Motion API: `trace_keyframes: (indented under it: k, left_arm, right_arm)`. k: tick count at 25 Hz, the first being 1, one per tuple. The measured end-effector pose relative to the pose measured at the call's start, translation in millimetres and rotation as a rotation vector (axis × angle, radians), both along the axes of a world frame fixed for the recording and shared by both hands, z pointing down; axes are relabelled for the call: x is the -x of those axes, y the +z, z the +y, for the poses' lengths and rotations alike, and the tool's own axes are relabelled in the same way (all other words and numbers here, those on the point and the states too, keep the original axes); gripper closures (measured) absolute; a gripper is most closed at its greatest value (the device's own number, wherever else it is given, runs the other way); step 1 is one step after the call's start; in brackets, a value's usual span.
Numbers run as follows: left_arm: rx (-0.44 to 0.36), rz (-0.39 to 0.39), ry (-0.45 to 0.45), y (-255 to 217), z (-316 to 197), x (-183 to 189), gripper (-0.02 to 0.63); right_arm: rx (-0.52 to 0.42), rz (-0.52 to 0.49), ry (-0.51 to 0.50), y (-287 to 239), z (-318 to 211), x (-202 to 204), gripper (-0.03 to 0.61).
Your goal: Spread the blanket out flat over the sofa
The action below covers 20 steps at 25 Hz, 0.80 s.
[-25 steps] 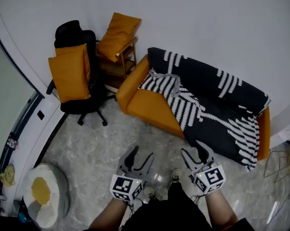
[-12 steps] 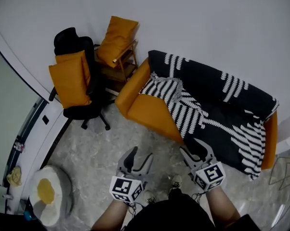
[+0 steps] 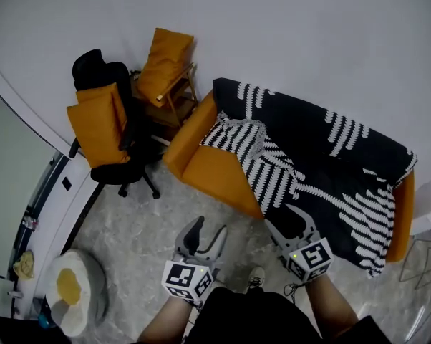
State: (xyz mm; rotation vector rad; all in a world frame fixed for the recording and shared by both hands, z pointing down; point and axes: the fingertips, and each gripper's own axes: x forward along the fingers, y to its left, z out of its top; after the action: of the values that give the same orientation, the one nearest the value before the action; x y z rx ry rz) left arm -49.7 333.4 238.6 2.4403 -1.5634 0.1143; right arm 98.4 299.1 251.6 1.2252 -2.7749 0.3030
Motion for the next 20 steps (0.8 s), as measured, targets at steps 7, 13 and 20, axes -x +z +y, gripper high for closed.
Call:
trace_keyframes:
  k: [7,13,20]
  left_arm:
    - [0.0,0.011,0.025,0,-27,-5,0.37]
    - [0.009,0.034,0.076,8,-61,14,0.37]
    - [0.002,0.033,0.163,8,-121,60,0.37]
  right_arm:
    - [-0.001,0.008,0.04,1,-19,-11,0.344]
    - [0.009,0.035,0.105,4,-45,2,0.344]
    - [0.007,0.054,0.192,5,-94,42,0.344]
